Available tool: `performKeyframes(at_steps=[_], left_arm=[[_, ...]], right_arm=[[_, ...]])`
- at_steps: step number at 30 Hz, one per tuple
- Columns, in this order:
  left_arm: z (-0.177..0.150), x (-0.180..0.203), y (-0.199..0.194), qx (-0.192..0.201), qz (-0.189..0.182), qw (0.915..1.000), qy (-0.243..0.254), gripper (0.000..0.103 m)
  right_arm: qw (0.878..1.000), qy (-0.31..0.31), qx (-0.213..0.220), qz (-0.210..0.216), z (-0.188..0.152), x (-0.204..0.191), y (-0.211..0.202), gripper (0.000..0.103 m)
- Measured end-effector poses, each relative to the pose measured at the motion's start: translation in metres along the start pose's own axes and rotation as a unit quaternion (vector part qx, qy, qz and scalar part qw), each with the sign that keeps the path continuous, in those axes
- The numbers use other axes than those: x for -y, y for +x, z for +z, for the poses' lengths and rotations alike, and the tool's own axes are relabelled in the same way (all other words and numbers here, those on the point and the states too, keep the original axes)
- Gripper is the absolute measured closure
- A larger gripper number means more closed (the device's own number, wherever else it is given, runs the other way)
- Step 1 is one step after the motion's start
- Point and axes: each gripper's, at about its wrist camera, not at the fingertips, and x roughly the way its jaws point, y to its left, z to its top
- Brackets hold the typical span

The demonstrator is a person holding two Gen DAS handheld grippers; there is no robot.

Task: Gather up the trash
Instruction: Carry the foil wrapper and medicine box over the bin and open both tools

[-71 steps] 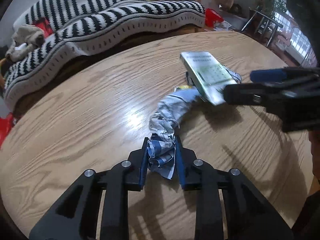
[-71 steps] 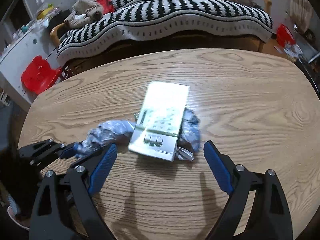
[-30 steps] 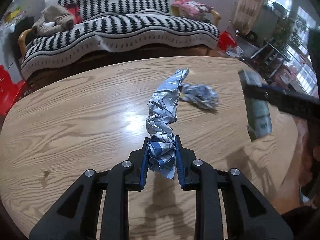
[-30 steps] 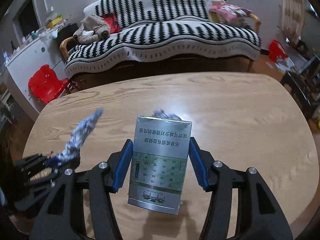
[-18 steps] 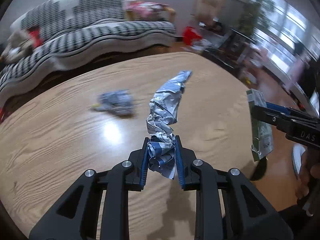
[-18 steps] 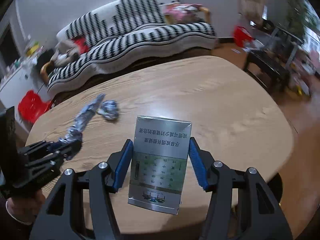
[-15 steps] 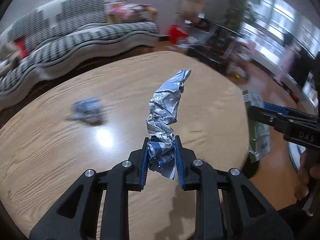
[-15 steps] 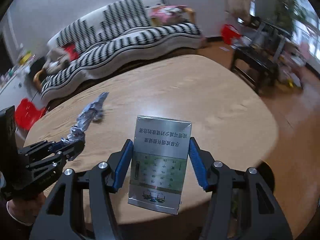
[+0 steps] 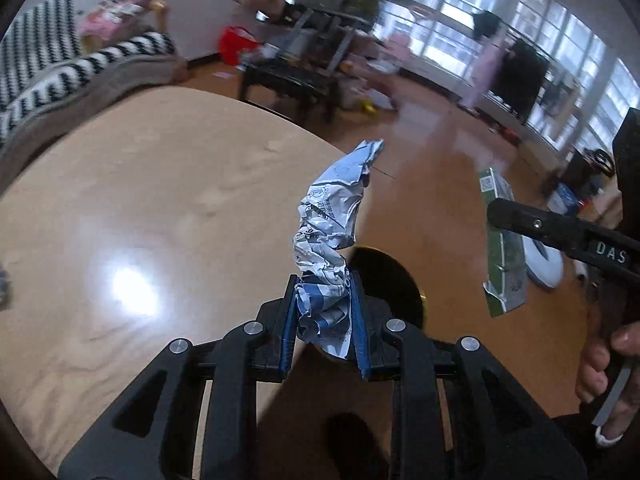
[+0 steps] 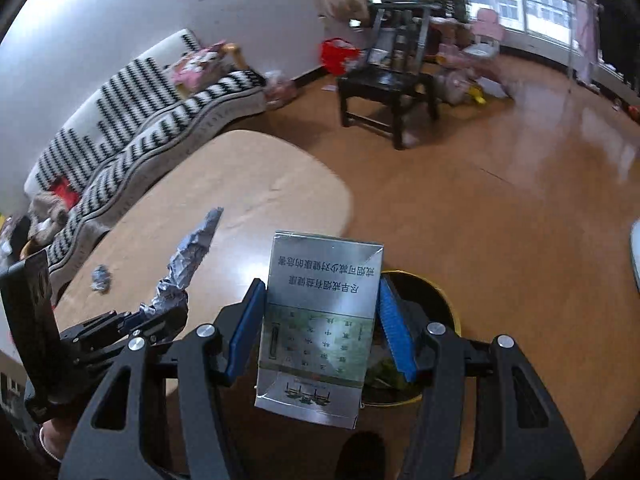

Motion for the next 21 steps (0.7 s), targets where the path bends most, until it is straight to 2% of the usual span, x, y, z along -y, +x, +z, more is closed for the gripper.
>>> performKeyframes(at_steps=[5, 11, 21], left_arm=[[0.003, 0.021, 0.040, -0.038, -0.023, 0.9989, 0.015, 0.080], [0.006, 0.031, 0.074, -0.070, -0.024, 0.9968, 0.031, 0.079], [0.007, 0.039, 0.081, -0.068, -0.028, 0.9964, 0.044, 0.079]], right_arm=[[0.999, 0.028, -0.035, -0.013, -0.004, 0.029, 0.023, 0.047], [0.998, 0.025, -0.045, -0.021, -0.001, 0.031, 0.040, 0.047], [0.998, 0.033, -0.038, -0.029, -0.002, 0.031, 0.036, 0.047]])
